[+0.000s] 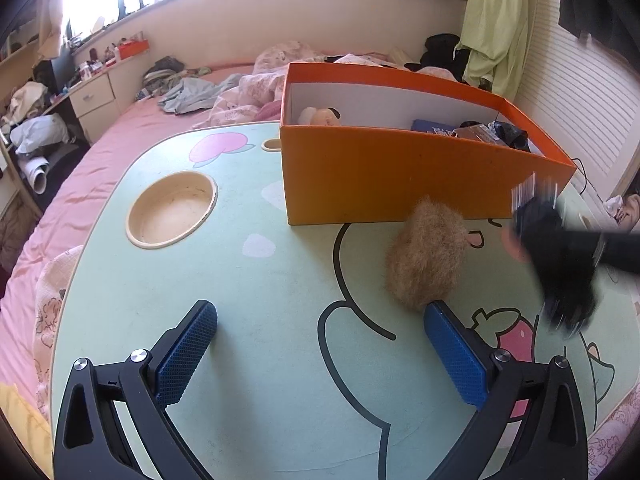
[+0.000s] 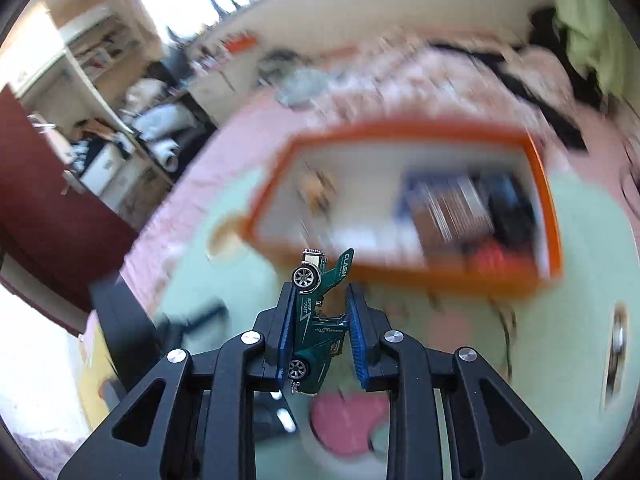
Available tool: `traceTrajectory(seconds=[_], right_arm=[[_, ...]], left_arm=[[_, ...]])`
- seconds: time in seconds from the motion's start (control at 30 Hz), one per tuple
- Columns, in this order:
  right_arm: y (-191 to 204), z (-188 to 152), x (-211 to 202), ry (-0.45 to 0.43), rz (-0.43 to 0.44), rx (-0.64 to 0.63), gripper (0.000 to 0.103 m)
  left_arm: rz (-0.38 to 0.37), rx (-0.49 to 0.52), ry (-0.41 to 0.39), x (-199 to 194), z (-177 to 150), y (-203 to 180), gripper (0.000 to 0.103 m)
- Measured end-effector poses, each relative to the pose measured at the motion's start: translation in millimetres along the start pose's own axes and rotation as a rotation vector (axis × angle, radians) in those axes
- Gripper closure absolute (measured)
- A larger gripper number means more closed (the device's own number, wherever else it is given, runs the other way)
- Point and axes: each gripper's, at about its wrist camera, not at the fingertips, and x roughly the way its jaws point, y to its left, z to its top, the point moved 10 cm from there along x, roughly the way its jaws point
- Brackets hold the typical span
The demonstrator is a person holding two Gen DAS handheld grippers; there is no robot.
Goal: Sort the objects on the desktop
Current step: 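Lift the green toy car out and set it on the table with the right gripper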
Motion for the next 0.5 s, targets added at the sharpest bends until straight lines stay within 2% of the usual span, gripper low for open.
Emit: traceTrajectory(seconds=[0.17, 0.3, 0.37, 0.43, 0.5], right_arm=[[-35.0, -22.0, 30.0, 0.049, -0.119, 0.044, 0.077], [-41.1, -14.5, 28.2, 0.001, -0.103, 0.069, 0.076], [-43.1, -10.7, 18.0, -0.055, -0.095, 0.09, 0.074], [-42.9, -7.2, 3.3, -0.129, -0.085, 0.089, 0.065], [-43.6, -12.5, -9.0, -0.17, -0.083, 0.079, 0.039]], left_arm=[[0.016, 0.01, 0.005, 0.2, -1.7, 0.5, 0.0], [0.009, 0.004, 0.002, -0.7, -1.7, -0.4, 0.0], [-0.003, -0.006, -0.002, -2.0, -1.3, 0.1, 0.0], [-0.015, -0.017, -0.005, -3.1, -0.7, 0.6, 0.0], [-0.025, -0.019, -0.011, -4.1, 0.5, -0.2, 0.0]])
